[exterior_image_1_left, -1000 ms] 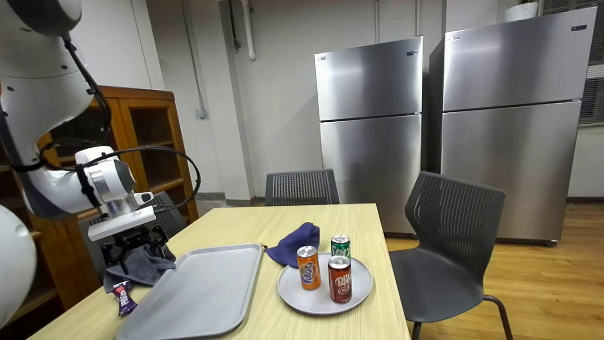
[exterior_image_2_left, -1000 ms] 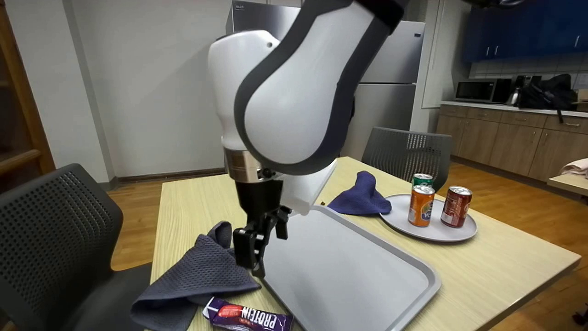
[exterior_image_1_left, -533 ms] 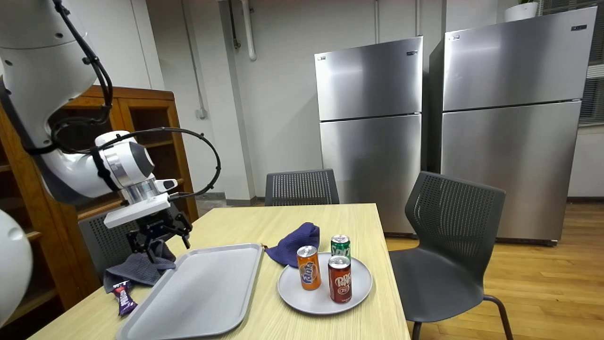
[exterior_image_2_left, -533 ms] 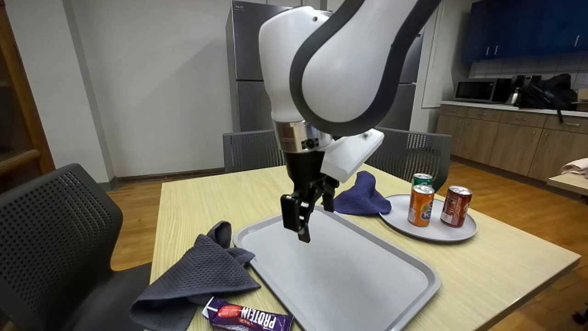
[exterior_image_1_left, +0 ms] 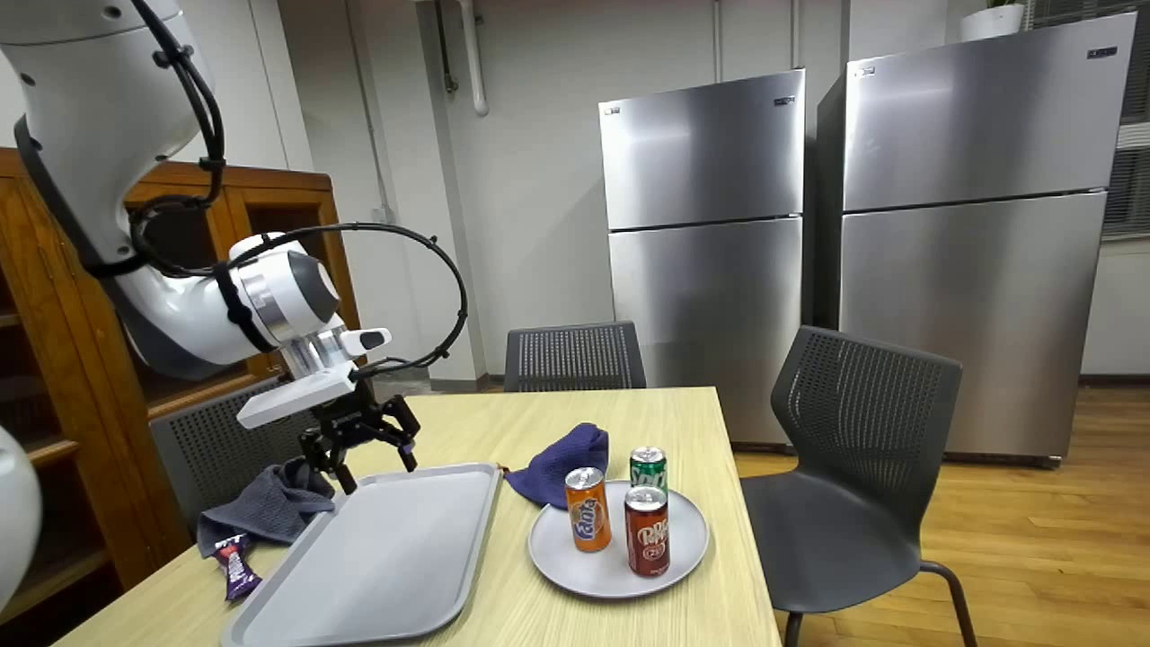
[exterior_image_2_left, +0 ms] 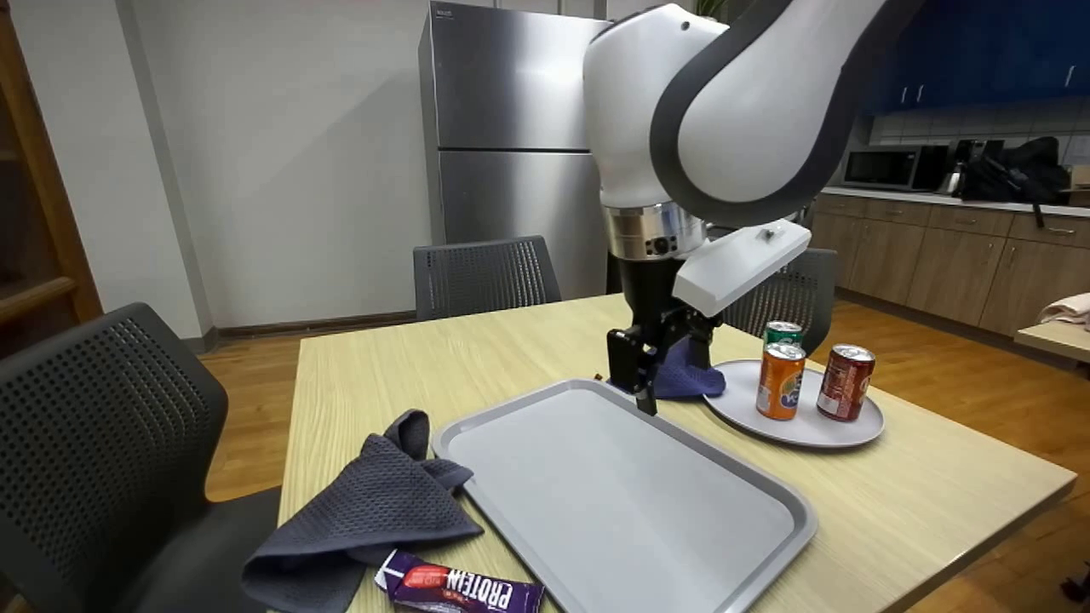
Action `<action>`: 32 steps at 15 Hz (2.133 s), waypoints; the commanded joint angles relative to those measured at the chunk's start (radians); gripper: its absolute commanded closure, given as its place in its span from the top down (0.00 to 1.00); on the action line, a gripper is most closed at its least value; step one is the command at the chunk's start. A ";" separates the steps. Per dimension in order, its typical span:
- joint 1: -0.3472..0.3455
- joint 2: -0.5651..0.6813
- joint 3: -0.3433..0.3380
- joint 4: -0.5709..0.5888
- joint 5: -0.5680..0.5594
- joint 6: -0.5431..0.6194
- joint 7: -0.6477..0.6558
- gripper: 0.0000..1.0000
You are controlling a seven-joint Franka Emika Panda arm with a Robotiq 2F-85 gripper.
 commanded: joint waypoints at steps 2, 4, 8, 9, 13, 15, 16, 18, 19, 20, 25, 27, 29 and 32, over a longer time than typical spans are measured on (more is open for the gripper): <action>-0.071 -0.079 -0.011 -0.077 -0.041 -0.008 0.086 1.00; -0.084 -0.034 0.006 -0.044 -0.044 0.000 0.046 1.00; -0.099 -0.056 0.001 -0.067 -0.090 0.005 0.063 1.00; -0.100 -0.056 0.002 -0.068 -0.090 0.005 0.063 1.00; -0.120 -0.053 -0.005 -0.059 -0.027 0.009 0.034 1.00; -0.144 -0.053 -0.017 -0.050 0.039 0.009 0.038 1.00; -0.162 -0.055 -0.024 -0.045 0.074 0.008 0.037 1.00; -0.192 -0.051 -0.040 -0.031 0.108 0.007 0.050 1.00; -0.207 -0.046 -0.051 -0.023 0.120 0.007 0.057 1.00; -0.221 -0.041 -0.059 -0.015 0.136 0.006 0.060 1.00; -0.272 -0.003 -0.094 0.019 0.245 0.028 0.090 1.00; -0.283 0.014 -0.105 0.032 0.293 0.033 0.102 1.00; -0.289 0.035 -0.118 0.047 0.327 0.043 0.122 1.00; -0.288 0.073 -0.139 0.072 0.353 0.063 0.158 1.00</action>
